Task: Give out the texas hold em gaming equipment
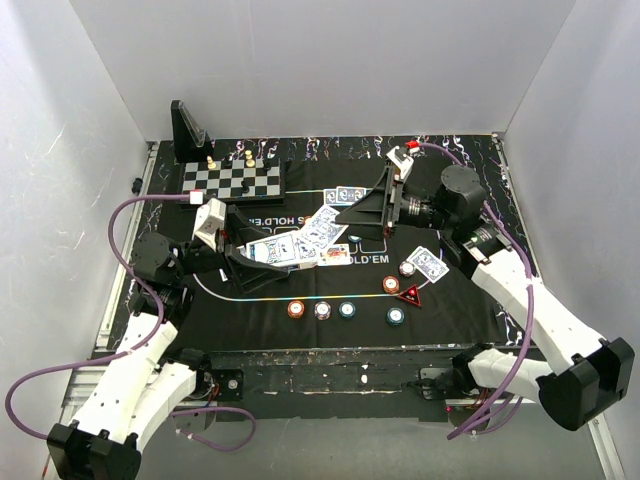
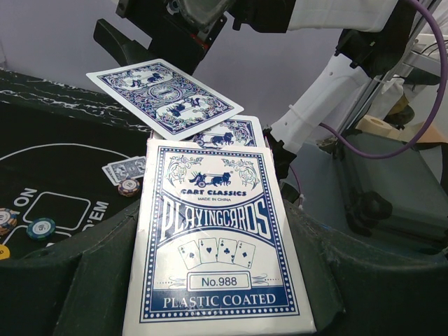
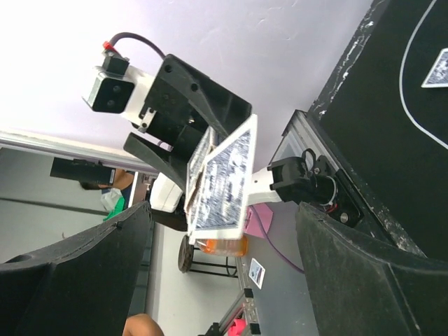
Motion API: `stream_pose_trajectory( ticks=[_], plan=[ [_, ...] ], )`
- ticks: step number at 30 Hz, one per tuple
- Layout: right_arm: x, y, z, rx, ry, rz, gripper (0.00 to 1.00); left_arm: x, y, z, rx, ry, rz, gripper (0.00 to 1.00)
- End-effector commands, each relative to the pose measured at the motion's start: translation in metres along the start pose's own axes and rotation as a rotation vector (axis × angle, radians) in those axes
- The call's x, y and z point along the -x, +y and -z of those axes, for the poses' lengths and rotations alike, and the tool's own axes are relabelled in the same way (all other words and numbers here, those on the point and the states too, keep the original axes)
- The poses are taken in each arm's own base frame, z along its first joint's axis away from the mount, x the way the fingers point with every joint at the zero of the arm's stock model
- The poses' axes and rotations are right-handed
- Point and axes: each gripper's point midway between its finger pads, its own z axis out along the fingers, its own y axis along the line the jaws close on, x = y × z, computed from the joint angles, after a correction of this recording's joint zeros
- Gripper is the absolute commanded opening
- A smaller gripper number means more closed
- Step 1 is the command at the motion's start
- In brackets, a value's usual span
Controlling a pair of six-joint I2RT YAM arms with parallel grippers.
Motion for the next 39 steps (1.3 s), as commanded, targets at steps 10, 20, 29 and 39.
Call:
stream_pose_trajectory(
  ticks=[10,20,29,39],
  plan=[
    [0.003,0.026,-0.021,0.03,0.026,0.052,0.4,0.003,0.004,0.001,0.025,-0.01,-0.024,0.0],
    [0.008,0.026,-0.012,-0.042,0.006,0.1,0.01,0.002,0.002,0.002,0.027,-0.006,-0.022,0.0],
    [0.054,0.0,0.017,-0.351,-0.101,0.276,0.01,0.001,0.0,0.003,0.027,-0.004,-0.016,0.0],
    [0.07,-0.151,0.018,-0.824,0.046,0.263,0.01,0.006,-0.006,0.004,0.027,-0.004,-0.017,0.0]
  ],
)
